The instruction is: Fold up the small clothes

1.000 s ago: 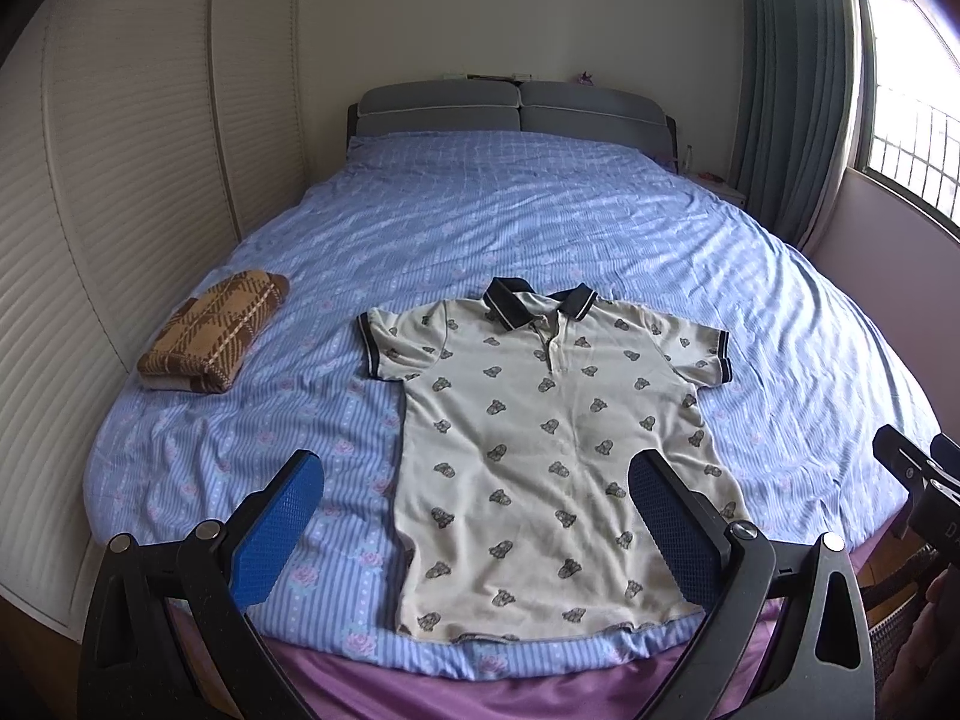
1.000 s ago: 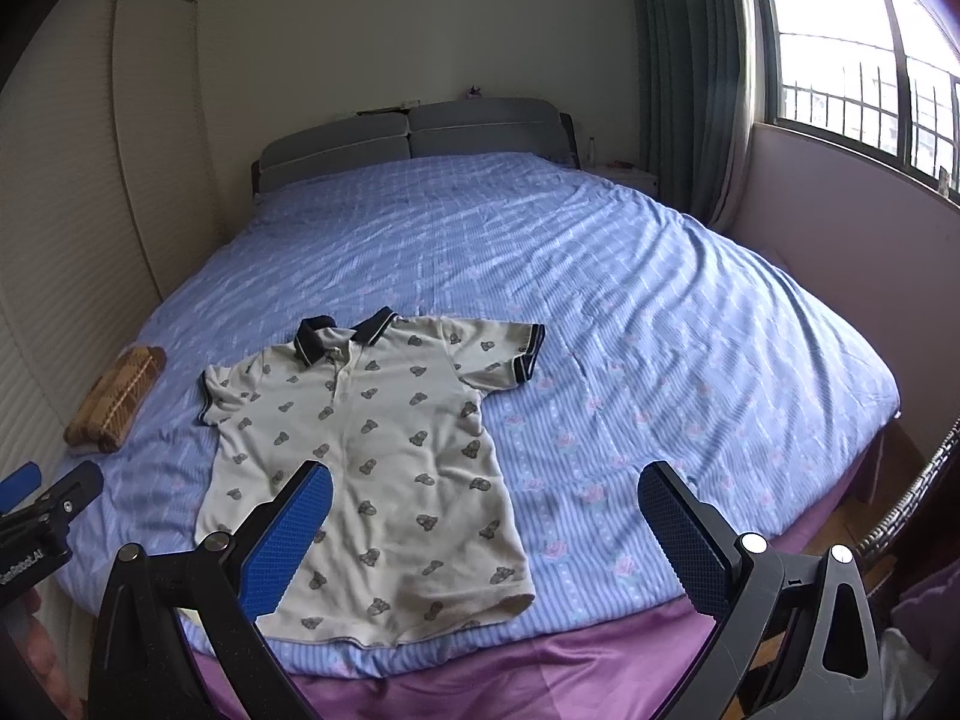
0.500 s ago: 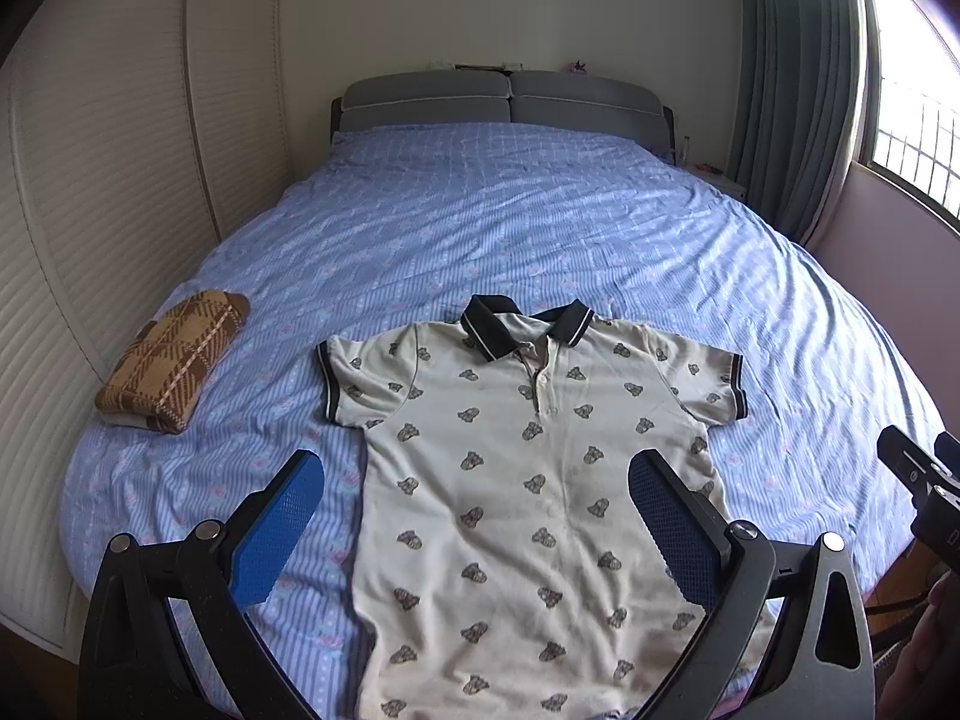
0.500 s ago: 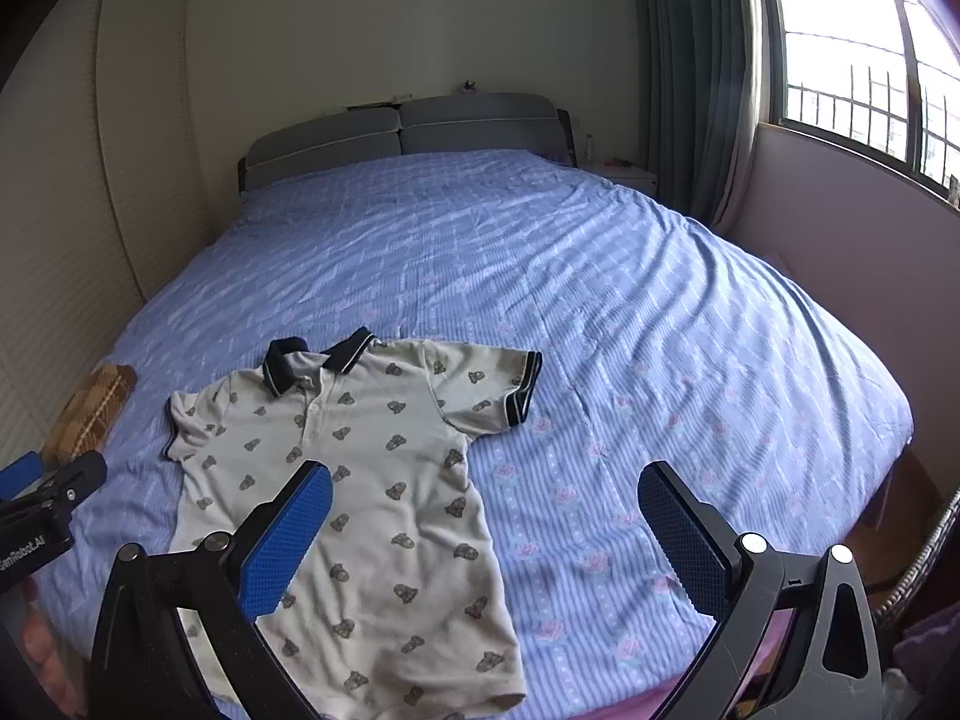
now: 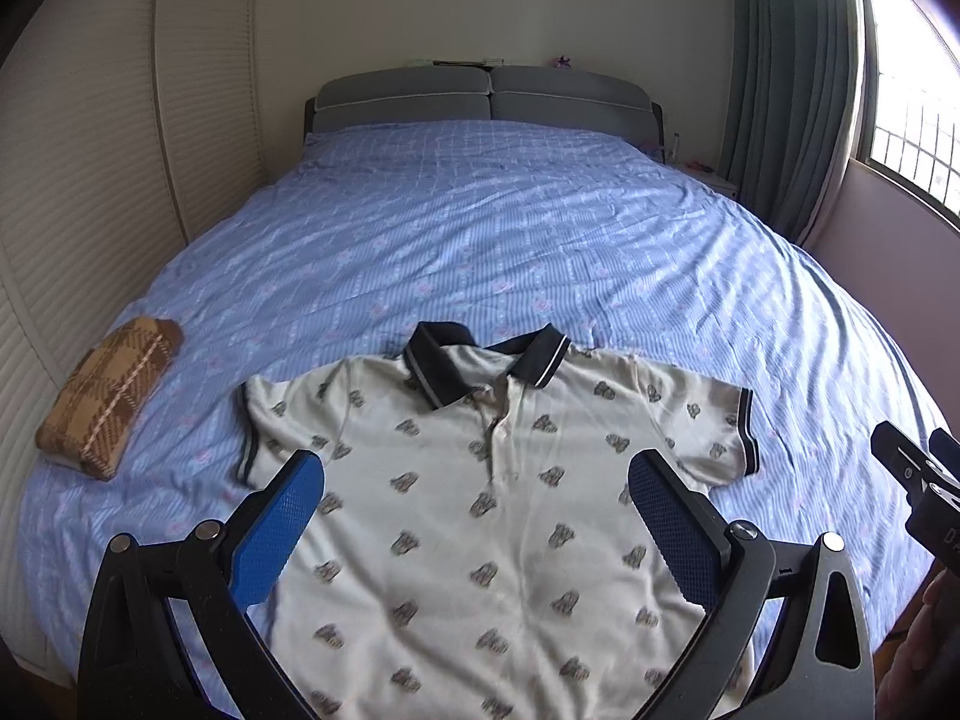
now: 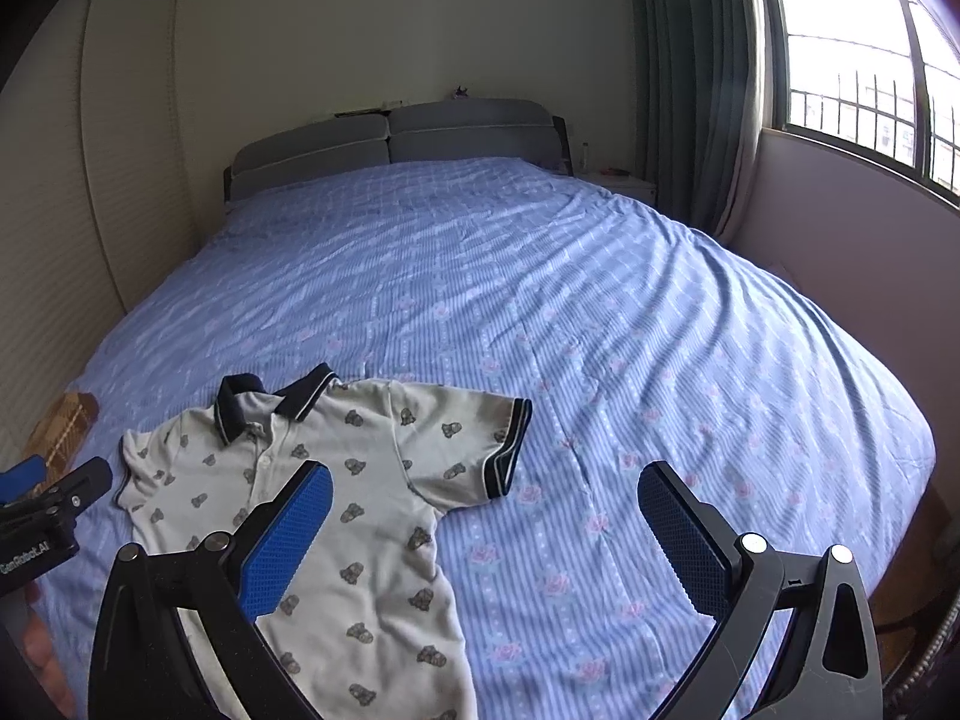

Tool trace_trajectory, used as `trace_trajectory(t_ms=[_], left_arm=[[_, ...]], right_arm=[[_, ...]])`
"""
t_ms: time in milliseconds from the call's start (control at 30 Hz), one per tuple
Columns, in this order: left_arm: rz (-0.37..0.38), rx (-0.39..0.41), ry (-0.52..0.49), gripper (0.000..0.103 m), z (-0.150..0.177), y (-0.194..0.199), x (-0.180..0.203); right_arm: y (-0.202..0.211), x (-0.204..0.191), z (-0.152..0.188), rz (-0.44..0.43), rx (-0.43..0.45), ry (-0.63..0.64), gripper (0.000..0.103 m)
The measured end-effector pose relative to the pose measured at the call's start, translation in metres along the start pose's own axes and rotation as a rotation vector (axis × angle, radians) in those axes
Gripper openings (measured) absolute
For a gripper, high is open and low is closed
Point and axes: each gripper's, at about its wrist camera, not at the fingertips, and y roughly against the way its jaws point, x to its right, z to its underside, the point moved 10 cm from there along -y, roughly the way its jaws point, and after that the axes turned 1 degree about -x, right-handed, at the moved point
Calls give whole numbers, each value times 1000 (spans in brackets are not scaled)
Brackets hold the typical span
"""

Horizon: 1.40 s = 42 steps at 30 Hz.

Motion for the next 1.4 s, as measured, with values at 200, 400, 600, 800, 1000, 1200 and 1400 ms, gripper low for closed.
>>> trace_trajectory(t_ms=[200, 400, 600, 800, 1000, 1200, 1400], left_arm=[[18, 5, -46, 103, -12, -60, 42], [60, -33, -23, 103, -11, -119, 69], [56, -61, -19, 103, -8, -158, 74], [50, -63, -18, 103, -5, -174, 72], [49, -66, -37, 103, -1, -173, 72], [33, -48, -35, 103, -4, -153, 54], [8, -33, -2, 103, -8, -125, 18]], right_arm=[[-64, 25, -16, 48, 12, 13, 94], [-150, 39, -16, -4, -86, 5, 56], [-220, 34, -1, -76, -175, 7, 43], [-255, 35, 8, -94, -215, -7, 41], [-269, 28, 19, -187, -245, -46, 18], [-238, 19, 4, -213, -161, -44, 12], [-205, -9, -14, -208, -149, -10, 12]])
